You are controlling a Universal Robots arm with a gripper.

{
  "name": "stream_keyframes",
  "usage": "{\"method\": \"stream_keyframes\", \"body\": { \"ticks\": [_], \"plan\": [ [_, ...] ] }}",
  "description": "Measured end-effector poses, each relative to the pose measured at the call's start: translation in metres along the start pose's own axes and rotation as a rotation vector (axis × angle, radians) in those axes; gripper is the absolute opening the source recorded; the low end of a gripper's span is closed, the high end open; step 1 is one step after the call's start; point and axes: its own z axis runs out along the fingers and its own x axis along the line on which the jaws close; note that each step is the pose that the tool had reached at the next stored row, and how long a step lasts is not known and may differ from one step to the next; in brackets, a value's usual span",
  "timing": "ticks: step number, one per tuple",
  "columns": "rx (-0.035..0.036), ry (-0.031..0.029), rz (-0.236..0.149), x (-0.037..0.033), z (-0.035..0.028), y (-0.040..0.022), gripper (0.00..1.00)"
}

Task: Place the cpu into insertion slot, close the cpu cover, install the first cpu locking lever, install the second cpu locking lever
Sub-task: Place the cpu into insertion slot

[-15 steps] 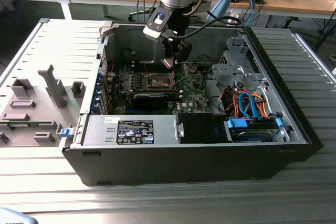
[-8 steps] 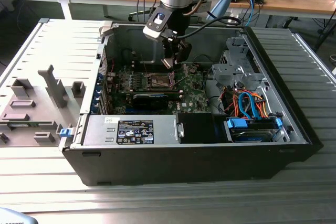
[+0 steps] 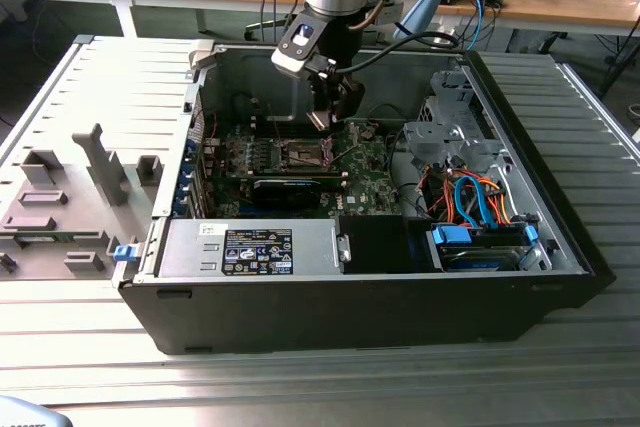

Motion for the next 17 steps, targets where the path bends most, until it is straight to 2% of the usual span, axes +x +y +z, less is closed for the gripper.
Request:
{"method": "stream_keyframes", "body": {
  "ticks": [17],
  "plan": [
    [0.0004, -0.001, 0.034, 0.0, 0.0002, 0.0, 0.55]
  ]
}}
